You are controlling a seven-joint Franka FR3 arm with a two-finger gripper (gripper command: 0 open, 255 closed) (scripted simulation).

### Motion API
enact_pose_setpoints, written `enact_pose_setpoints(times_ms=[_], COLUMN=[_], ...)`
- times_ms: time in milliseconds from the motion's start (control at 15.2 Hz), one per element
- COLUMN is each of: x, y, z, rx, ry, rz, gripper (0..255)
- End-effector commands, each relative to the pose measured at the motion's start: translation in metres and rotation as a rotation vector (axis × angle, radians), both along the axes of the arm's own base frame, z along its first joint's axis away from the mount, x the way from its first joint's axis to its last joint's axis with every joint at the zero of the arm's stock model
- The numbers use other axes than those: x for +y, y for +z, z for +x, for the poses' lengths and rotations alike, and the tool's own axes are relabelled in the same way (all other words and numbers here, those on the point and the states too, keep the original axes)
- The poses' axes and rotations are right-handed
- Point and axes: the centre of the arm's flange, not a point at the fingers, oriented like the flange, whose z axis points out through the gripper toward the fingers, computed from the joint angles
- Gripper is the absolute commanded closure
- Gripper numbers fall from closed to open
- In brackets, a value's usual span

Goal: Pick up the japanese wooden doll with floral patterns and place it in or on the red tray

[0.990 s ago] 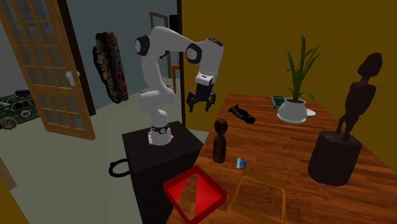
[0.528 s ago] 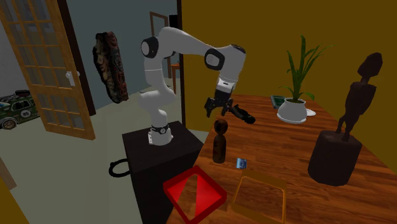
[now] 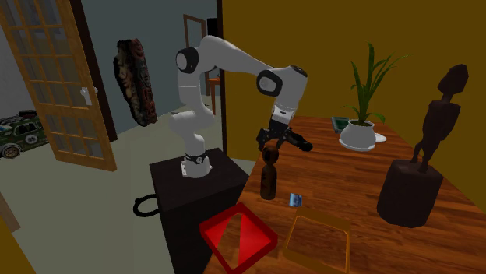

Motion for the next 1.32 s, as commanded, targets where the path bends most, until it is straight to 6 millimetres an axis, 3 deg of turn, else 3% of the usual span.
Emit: enact_pose_setpoints(times_ms=[0,528,594,1254], x=[-0.0013,-0.0013,-0.0013,-0.0013], y=[-0.0125,-0.0125,-0.0125,-0.0072], z=[-0.0034,-0.0034,-0.0034,-0.0034], rx=[0.000,0.000,0.000,0.000], ry=[0.000,0.000,0.000,0.000], rz=[0.000,0.000,0.000,0.000], gripper=[0,0,255,255])
